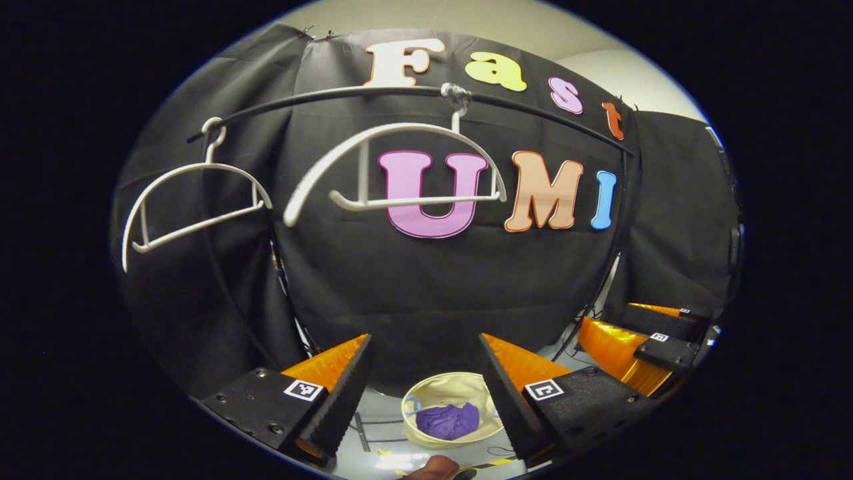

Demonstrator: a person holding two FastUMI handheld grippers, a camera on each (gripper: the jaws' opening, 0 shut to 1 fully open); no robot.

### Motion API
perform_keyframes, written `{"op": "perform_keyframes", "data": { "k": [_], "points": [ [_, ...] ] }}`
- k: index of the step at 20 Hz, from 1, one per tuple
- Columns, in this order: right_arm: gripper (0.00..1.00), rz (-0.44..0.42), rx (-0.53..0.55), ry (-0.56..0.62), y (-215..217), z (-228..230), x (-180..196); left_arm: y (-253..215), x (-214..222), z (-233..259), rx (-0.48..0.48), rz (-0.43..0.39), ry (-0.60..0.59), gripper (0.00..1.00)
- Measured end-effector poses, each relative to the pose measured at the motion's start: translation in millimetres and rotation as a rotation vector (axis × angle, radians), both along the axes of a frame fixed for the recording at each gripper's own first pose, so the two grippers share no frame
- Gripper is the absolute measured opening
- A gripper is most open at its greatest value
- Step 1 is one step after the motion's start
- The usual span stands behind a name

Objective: Grasp the clothes on the hanger with both hands and then place them into the laundry hamper below.

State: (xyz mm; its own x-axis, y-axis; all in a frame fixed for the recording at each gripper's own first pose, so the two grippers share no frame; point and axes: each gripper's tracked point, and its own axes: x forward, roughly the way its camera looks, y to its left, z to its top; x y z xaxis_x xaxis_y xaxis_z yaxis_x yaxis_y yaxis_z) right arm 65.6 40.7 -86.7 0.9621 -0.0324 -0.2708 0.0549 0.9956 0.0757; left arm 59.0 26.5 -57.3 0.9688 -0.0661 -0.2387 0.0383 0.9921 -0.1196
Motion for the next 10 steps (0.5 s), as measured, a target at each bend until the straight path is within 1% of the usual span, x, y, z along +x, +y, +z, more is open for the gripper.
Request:
{"op": "perform_keyframes", "data": {
  "k": [1, 2, 3, 5, 6, 7, 8, 9, 10],
  "points": [
    [0.99, -0.003, 0.021, -0.013, 3, 6, -7, 0, -6, 9, -0.017, -0.013, -0.020, 0.94],
    [0.99, -0.016, 0.031, -0.026, 4, 12, -14, 1, -14, 16, -0.033, -0.024, -0.034, 0.97],
    [1.00, -0.031, 0.031, -0.038, 1, 18, -23, 2, -21, 22, -0.043, -0.038, -0.044, 0.92],
    [0.99, -0.048, 0.034, -0.063, 2, 28, -35, 7, -34, 31, -0.042, -0.044, -0.049, 0.91],
    [0.99, -0.049, 0.036, -0.071, 4, 31, -40, 10, -40, 35, -0.038, -0.046, -0.053, 0.95],
    [0.99, -0.046, 0.036, -0.079, 7, 34, -45, 14, -45, 41, -0.035, -0.044, -0.067, 0.95],
    [0.96, -0.044, 0.032, -0.087, 8, 37, -50, 16, -49, 45, -0.033, -0.045, -0.081, 0.95],
    [0.99, -0.046, 0.023, -0.103, 8, 40, -55, 18, -54, 49, -0.029, -0.049, -0.091, 0.95],
    [0.99, -0.051, 0.019, -0.121, 6, 45, -59, 20, -58, 51, -0.028, -0.057, -0.099, 0.91]
  ]
}}
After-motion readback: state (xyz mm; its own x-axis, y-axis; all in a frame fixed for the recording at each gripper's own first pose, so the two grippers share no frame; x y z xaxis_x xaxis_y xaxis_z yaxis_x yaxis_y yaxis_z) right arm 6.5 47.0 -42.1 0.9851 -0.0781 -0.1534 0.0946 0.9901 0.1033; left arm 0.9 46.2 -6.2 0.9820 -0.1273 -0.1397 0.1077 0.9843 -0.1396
